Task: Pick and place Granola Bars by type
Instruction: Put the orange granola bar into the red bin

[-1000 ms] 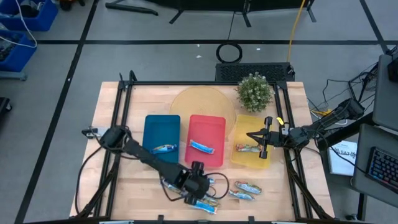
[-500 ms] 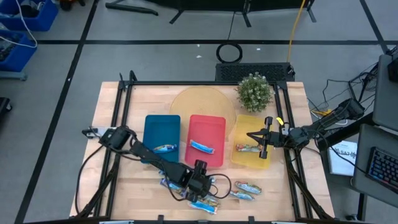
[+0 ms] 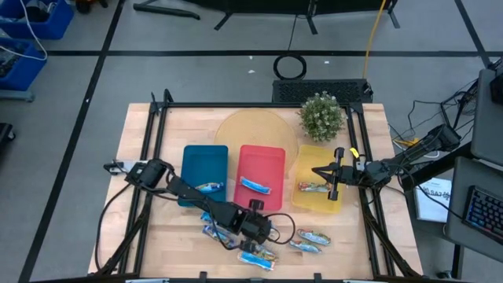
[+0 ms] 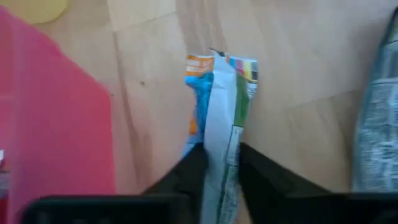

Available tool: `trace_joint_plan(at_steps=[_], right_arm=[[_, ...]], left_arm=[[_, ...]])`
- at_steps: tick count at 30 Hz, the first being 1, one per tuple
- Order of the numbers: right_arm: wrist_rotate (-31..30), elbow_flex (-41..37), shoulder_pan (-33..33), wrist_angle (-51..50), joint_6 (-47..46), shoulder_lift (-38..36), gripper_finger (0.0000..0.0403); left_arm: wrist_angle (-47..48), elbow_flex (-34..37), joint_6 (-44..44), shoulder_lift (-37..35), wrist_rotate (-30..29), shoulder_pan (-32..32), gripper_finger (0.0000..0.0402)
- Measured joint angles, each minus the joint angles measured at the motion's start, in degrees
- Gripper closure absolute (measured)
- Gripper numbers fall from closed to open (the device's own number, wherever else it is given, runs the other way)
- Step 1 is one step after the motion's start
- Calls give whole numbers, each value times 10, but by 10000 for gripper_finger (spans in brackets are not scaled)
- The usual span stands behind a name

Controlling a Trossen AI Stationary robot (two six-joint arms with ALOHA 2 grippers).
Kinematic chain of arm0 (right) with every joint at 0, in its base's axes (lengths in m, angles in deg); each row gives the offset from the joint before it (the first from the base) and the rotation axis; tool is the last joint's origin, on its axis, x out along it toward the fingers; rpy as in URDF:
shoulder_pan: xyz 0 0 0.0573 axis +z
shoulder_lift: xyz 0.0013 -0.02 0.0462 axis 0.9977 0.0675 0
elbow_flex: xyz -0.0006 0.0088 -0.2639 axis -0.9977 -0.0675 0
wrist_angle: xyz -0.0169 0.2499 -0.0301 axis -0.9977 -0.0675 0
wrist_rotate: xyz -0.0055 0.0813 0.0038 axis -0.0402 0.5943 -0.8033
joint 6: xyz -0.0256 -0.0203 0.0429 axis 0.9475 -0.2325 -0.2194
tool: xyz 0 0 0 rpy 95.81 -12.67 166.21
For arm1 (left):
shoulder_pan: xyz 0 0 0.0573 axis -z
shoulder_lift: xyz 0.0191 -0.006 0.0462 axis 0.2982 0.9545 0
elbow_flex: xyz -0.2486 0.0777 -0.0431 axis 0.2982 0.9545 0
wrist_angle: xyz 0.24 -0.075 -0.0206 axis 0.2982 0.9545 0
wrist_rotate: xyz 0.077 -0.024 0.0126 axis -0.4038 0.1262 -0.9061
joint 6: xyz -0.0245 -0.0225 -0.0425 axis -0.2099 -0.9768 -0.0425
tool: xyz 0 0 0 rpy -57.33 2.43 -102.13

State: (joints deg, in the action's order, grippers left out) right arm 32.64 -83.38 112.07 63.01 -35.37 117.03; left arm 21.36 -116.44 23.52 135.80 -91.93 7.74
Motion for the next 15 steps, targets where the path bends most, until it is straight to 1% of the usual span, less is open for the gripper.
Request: trace_joint_plan(at_steps=[2,3,5,9,12,15], right_arm=[[0,0,0,0,0,0,403],[0,0,0,-2,0,0,403],[0,0,0,-2,0,0,403],[0,0,0,-2,0,0,403],[0,0,0,-2,1,0,403],[0,0,0,-3,1,0,403]], left_arm=[[-1,0,2,0,16,1,372],[0,0,4,-2,18,2,379],[1,1,8,-12,17,5,377],[24,6,27,-42,16,14,349],[30,5,42,-92,-22,23,353],[47,3,58,-157,-91,23,376]])
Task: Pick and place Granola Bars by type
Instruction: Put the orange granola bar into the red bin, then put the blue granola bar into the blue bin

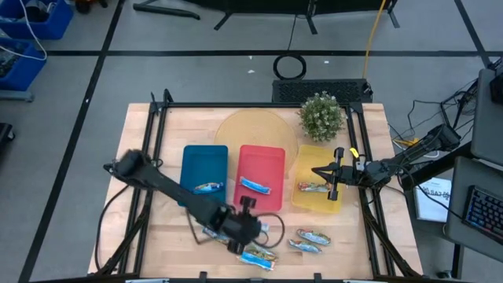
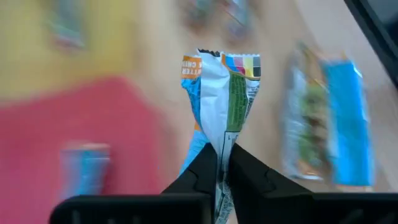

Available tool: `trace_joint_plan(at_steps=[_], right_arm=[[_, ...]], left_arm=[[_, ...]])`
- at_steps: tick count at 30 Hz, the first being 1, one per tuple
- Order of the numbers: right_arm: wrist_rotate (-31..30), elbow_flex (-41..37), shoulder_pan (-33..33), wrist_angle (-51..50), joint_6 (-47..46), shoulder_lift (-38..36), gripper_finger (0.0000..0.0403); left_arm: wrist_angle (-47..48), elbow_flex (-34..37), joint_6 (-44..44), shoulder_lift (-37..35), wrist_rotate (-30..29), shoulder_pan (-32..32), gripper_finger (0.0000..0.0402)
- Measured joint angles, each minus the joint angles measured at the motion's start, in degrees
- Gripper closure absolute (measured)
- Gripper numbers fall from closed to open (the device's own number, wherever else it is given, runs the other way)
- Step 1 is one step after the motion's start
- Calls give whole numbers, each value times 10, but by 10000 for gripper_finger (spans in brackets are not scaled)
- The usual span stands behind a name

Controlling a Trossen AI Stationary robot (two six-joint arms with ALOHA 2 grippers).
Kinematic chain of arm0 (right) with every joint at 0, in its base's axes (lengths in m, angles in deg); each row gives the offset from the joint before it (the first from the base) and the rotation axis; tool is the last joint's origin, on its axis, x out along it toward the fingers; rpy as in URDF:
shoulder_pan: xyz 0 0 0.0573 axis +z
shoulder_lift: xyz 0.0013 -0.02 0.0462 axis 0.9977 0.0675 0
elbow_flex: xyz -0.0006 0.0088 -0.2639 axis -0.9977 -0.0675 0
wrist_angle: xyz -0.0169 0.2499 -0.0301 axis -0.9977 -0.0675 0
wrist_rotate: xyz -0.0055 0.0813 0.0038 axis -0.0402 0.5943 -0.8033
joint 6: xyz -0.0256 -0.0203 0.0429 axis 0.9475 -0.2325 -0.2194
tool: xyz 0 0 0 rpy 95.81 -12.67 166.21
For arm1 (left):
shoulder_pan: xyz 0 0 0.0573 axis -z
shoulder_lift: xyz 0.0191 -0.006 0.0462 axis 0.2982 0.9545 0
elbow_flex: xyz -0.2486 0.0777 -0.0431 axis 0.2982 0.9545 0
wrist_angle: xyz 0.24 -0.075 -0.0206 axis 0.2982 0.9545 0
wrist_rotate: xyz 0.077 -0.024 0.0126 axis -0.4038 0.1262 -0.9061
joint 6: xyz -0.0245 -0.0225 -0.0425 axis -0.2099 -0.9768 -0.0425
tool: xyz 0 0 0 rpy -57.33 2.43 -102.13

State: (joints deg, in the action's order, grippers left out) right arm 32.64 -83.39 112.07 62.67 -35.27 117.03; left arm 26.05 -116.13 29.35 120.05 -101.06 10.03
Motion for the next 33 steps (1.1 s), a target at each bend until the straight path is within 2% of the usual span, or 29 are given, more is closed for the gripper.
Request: trace_joint_plan(at_steps=[4,8,12,19,26,33], right_arm=[[0,0,0,0,0,0,403],[0,0,0,0,0,0,403],[0,0,0,-3,0,0,403],[-1,0,0,-11,0,3,403],[-1,0,0,-12,3,4,403],[-1,0,0,-16,3,3,403]], left_arm=[[0,0,36,-73,-75,-29,386],[41,-2,46,-99,-87,-99,371],[26,19,46,-71,-23,-170,369],[-19,47,61,30,57,-236,388],[-21,45,58,77,75,-256,325],[-8,45,59,8,51,-239,236]])
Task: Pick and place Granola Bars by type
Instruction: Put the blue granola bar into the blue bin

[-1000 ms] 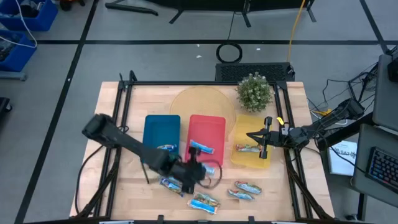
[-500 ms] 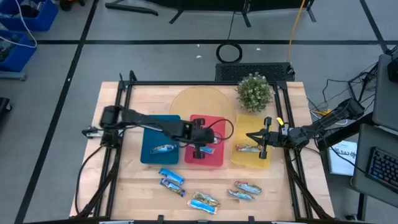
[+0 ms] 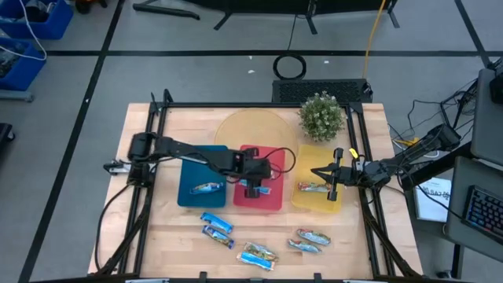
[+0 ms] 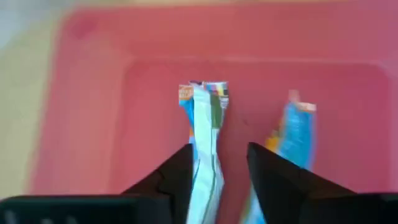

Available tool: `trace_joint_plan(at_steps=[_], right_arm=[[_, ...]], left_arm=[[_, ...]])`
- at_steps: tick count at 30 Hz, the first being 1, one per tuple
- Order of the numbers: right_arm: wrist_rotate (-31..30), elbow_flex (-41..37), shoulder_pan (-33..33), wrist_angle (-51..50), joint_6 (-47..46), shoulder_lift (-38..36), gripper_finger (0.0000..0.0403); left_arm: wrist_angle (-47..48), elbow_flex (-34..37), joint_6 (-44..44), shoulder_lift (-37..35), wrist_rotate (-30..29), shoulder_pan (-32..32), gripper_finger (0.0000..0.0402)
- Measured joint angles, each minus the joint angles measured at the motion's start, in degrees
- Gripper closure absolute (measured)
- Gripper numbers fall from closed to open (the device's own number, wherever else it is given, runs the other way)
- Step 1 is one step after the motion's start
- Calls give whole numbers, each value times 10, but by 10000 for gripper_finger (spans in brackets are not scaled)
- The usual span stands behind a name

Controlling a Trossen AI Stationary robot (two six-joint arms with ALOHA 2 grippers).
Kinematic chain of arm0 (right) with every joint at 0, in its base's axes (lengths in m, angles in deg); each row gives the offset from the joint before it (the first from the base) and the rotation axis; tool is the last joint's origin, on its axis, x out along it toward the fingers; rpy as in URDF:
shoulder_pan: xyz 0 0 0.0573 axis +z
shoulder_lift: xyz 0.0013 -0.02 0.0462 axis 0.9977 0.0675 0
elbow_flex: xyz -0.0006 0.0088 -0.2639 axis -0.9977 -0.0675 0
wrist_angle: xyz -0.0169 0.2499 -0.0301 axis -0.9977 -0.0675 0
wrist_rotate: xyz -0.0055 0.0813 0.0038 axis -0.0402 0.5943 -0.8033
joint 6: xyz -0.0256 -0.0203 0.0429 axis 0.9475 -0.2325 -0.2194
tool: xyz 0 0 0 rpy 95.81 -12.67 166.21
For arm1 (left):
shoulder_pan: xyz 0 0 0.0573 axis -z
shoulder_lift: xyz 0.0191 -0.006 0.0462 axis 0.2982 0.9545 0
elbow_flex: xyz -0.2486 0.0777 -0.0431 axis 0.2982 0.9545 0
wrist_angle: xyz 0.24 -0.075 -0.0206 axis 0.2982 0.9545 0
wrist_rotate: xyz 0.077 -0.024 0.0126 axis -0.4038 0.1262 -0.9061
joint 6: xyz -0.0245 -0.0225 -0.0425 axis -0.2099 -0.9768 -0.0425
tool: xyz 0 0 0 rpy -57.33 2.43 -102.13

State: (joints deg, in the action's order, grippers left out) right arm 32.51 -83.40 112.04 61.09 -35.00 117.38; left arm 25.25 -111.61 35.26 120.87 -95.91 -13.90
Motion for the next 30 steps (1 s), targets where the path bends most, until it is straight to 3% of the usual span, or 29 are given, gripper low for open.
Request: trace_joint_plan(at_steps=[5,9,12,17,21,24,30], right_arm=[[0,0,0,-5,0,1,403],[0,0,0,-4,0,3,403],[0,0,0,-2,0,4,403],[0,0,0,0,0,4,403],[-1,0,0,0,-3,4,403],[-1,0,0,0,-3,4,403],[-1,0,0,-3,-4,4,403]], left_arm=[[52,0,11,-113,-40,47,187],[153,-1,-70,-218,-100,109,176],[241,-1,-170,-284,-146,157,183],[315,39,-275,-346,-146,258,238],[282,114,-334,-377,-200,327,319],[194,184,-356,-385,-209,359,384],[-19,315,-285,-384,-215,405,390]])
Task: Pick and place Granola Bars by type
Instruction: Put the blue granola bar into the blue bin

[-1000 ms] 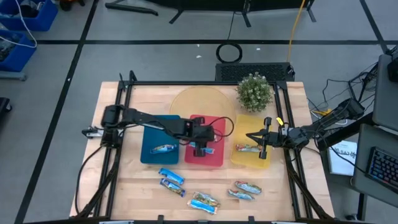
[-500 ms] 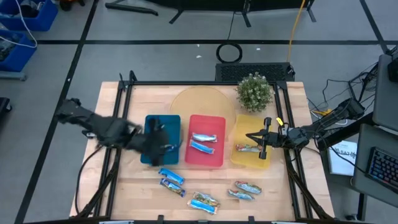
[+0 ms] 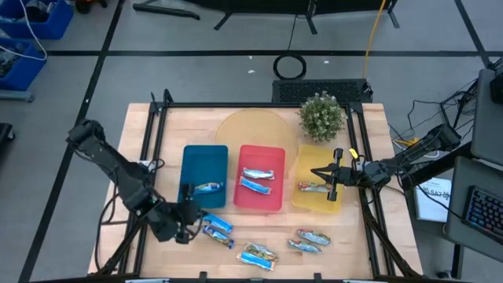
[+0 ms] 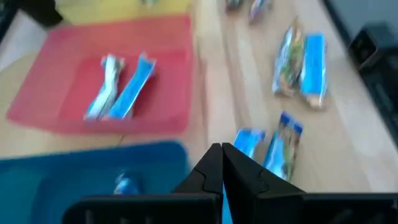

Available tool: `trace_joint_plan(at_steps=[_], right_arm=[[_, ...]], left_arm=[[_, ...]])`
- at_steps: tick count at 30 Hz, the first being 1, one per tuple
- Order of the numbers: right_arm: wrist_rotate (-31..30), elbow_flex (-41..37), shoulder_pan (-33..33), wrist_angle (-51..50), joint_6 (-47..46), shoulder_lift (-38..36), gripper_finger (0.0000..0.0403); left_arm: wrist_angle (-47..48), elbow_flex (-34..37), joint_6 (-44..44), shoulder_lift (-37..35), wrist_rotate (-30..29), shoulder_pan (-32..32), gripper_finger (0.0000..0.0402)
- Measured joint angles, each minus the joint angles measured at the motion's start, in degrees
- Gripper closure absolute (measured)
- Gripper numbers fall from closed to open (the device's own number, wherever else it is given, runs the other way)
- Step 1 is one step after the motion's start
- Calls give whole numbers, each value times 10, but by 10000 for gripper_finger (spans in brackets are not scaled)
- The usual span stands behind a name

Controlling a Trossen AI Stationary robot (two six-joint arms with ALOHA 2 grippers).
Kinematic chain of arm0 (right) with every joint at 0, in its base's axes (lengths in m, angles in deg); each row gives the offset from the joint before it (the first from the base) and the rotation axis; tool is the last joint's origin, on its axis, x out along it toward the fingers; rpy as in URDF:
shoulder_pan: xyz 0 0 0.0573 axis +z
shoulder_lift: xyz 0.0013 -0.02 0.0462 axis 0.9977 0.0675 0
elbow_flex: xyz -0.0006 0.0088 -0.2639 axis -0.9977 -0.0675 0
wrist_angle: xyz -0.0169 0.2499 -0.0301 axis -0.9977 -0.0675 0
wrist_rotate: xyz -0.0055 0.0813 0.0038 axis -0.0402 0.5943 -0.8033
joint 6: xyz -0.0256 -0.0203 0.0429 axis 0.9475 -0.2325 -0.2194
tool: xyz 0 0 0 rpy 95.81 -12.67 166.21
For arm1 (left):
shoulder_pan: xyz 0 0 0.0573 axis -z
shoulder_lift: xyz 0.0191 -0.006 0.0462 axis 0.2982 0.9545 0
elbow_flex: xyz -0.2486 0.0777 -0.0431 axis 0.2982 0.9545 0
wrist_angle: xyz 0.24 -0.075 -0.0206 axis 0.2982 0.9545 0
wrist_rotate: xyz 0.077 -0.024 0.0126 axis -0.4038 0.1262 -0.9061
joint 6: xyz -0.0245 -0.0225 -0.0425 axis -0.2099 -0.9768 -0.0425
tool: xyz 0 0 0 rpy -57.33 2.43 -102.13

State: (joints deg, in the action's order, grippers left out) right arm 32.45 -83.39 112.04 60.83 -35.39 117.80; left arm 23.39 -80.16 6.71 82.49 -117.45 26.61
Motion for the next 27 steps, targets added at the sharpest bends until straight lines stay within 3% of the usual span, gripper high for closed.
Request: trace_joint_plan(at_steps=[3,7,12,18,23,27], right_arm=[[0,0,0,2,0,0,403],[0,0,0,3,0,0,403],[0,0,0,2,1,0,403],[0,0,0,-2,2,0,403],[0,0,0,-2,3,0,403],[0,0,0,-2,0,0,403]], left_arm=[[-113,53,39,-1,-21,0,397],[-273,128,117,-1,8,-9,395],[-411,207,197,-6,3,-24,394],[-435,238,126,-8,110,-64,394],[-426,228,73,29,113,-54,362],[-401,190,44,68,124,-31,313]])
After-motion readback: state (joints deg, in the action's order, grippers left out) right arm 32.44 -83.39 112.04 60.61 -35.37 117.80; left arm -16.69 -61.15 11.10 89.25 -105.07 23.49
